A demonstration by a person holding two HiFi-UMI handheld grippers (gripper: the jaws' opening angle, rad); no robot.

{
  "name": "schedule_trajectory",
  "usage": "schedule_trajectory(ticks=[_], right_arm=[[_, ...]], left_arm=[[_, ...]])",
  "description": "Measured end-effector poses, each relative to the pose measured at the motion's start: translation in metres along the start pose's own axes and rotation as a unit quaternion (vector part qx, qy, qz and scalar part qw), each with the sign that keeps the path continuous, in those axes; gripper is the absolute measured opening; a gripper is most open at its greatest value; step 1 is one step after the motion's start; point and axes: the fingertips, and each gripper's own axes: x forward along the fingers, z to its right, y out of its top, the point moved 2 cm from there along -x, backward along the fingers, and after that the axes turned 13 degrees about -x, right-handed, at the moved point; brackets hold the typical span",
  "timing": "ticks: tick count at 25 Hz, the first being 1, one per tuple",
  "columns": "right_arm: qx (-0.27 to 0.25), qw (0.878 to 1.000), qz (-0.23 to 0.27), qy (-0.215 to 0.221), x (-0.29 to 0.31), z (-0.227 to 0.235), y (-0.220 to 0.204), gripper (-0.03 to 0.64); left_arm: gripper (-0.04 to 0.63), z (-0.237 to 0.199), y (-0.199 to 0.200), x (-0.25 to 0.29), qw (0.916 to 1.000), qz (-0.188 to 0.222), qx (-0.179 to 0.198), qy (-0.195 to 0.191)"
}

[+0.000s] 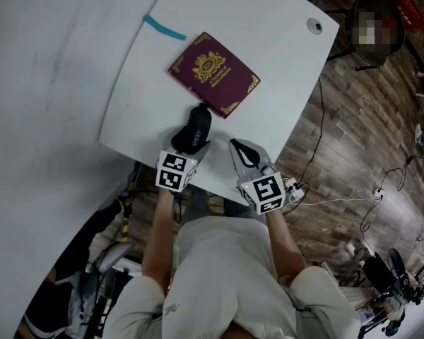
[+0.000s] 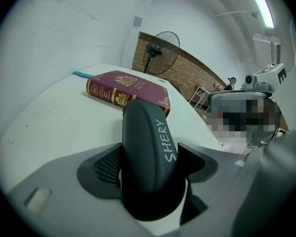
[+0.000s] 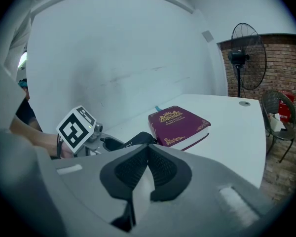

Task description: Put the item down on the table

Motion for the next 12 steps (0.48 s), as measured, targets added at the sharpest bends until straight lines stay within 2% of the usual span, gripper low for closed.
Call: schedule_trajectory(ticks=[7,12], right_arm=[[0.0,1.0,0.003,-0.004,-0.0037,-0.0013,-0.0002,0.005],[-0.002,1.0,0.003,-0.009,-0.0085,-0.003,-0.0017,0.005]], left_arm=[[0.388,0.0003,-0.0018,0.0034,1.0,0.002,0.001,0.005],[0.439,-0.0002,-0.0039,0.0039,0.9999,0.006,-0.003,0.011]])
